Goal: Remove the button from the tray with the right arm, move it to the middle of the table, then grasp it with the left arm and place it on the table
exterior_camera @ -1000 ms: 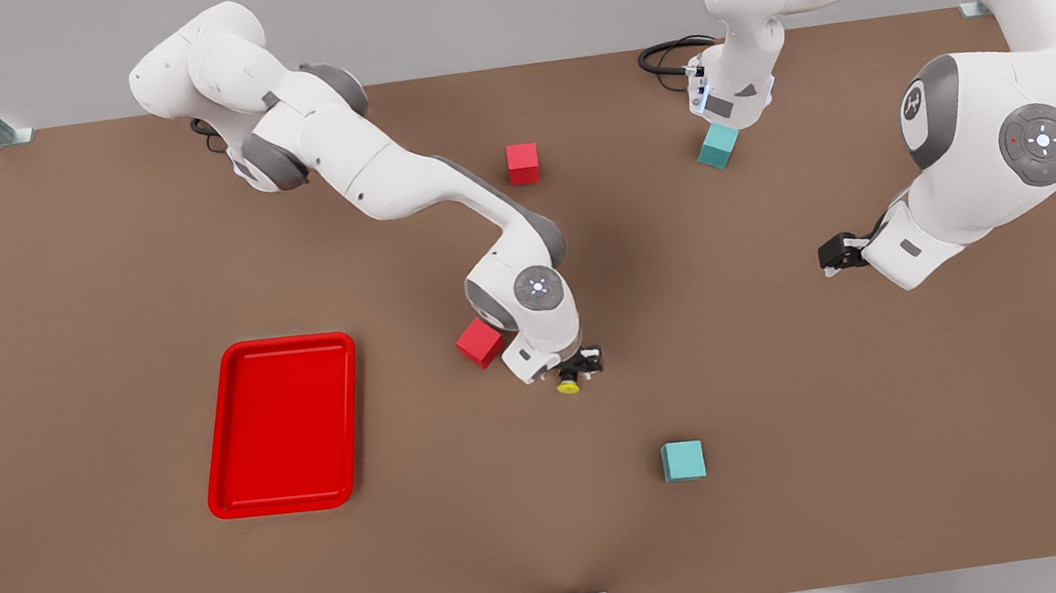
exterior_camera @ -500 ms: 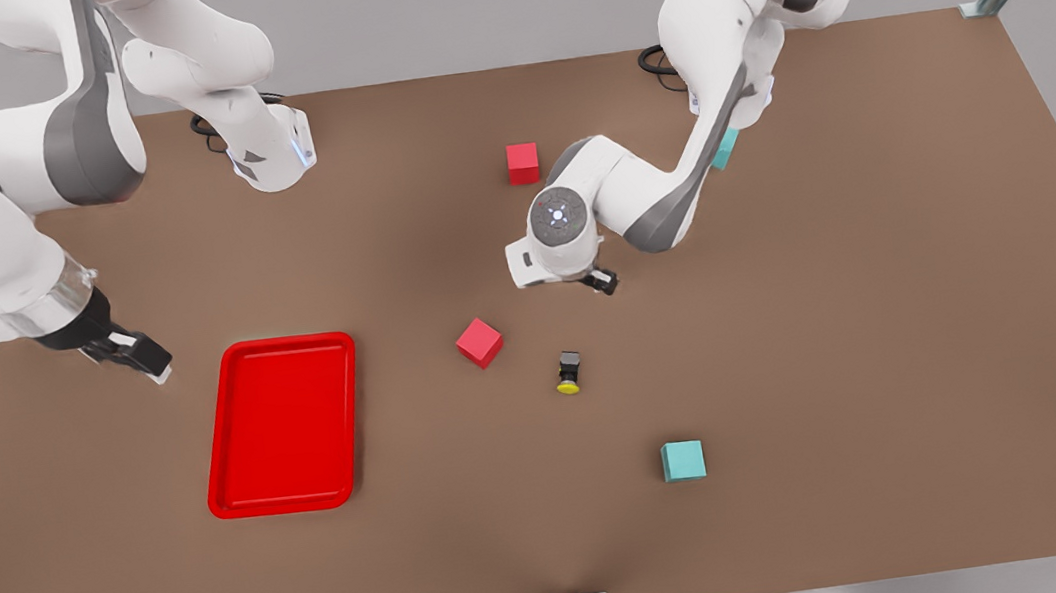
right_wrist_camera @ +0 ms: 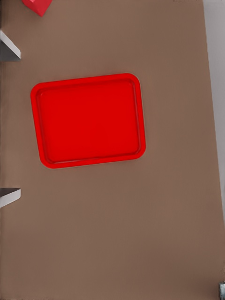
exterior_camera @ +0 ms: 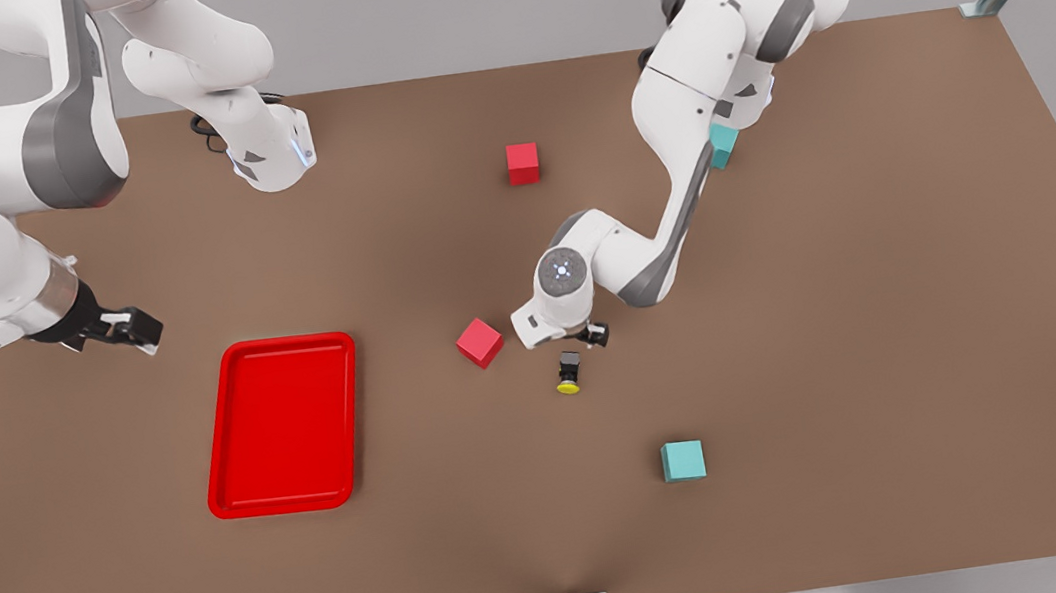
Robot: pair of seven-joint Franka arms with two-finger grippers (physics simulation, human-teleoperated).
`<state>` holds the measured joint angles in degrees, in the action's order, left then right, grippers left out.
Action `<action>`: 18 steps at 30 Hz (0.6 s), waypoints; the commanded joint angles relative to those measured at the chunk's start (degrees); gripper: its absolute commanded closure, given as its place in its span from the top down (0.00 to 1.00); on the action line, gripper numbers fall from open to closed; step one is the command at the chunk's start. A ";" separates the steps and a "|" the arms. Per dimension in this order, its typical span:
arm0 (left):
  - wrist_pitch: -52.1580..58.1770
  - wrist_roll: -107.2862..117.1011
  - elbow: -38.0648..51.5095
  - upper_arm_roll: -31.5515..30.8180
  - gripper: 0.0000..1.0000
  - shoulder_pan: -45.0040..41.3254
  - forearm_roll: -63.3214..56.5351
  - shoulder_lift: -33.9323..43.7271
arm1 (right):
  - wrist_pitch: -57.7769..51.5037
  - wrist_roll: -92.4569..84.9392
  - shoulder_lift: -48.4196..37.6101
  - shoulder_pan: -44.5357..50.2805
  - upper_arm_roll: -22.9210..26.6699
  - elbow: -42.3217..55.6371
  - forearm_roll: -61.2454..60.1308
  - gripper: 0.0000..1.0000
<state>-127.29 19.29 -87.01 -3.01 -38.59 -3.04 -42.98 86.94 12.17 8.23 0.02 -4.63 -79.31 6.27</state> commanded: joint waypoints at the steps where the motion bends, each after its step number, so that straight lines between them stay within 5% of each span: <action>1: -3.84 12.44 0.17 0.02 1.00 0.10 -0.12 -0.26 | -0.80 -13.57 -0.06 -0.11 0.06 0.03 -0.02 1.00; 18: -4.72 20.17 3.95 0.72 1.00 0.71 0.49 -6.50 | -0.72 -12.96 0.38 -0.20 -0.03 1.17 2.44 1.00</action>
<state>-131.78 29.99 -83.48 -2.29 -37.99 -2.46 -49.21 86.28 3.84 8.68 -0.12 -4.65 -78.16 8.64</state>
